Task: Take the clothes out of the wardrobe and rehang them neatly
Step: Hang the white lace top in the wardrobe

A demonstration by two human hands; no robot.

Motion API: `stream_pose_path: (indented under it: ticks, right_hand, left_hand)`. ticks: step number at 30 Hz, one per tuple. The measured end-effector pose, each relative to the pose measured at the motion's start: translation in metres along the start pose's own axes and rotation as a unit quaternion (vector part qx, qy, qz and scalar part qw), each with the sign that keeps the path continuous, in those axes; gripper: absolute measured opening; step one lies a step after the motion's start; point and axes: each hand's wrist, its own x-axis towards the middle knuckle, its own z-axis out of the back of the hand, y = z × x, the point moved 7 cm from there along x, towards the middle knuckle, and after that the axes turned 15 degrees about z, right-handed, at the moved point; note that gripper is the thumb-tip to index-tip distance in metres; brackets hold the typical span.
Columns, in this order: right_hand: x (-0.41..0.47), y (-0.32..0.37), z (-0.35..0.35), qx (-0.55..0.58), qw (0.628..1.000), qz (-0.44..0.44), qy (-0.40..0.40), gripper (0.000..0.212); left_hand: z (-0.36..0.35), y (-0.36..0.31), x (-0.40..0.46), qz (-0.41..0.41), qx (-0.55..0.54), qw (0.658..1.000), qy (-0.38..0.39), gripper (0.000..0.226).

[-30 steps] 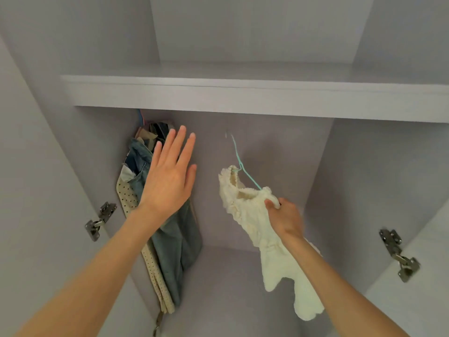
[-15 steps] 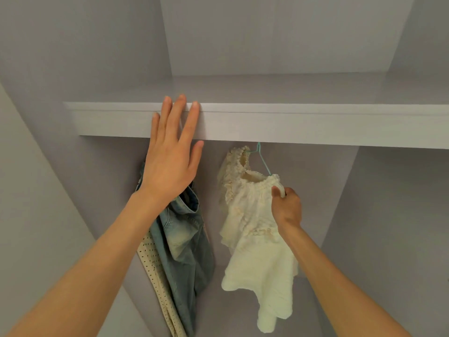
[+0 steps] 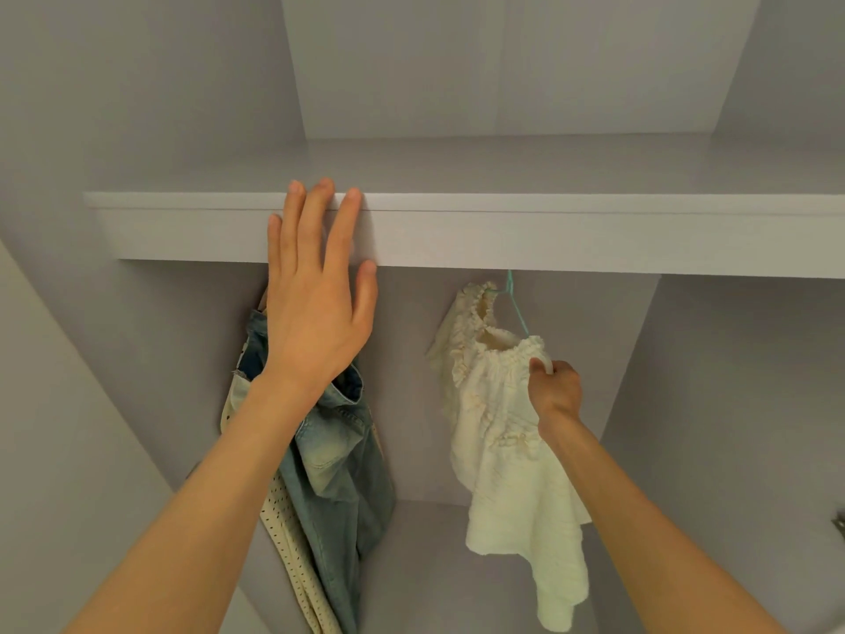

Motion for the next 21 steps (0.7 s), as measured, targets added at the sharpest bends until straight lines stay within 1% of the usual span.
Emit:
stream_pose_path:
  ticks: [4, 7, 11, 15, 21]
  right_hand:
    - [0.008, -0.011, 0.038, -0.022, 0.999, -0.002, -0.049, 0.031]
    - [0.016, -0.015, 0.073, -0.051, 0.996, -0.002, -0.074, 0.031]
    - [0.026, -0.023, 0.114, -0.085, 0.991, -0.019, -0.104, 0.037]
    - [0.031, -0.027, 0.142, -0.12, 0.985, -0.018, -0.12, 0.037]
    - [0.031, -0.019, 0.165, -0.227, 0.967, 0.036, -0.114, 0.036]
  left_hand:
    - [0.002, -0.004, -0.001, 0.025, -0.014, 1.0, -0.005, 0.05]
    - [0.0, -0.01, -0.004, 0.06, -0.026, 0.998, -0.018, 0.051]
    - [-0.005, -0.018, -0.006, 0.102, -0.024, 0.994, -0.023, 0.055]
    - [-0.006, -0.018, -0.006, 0.108, -0.019, 0.994, -0.013, 0.059]
    - [-0.005, -0.017, -0.007, 0.111, -0.011, 0.994, -0.001, 0.059]
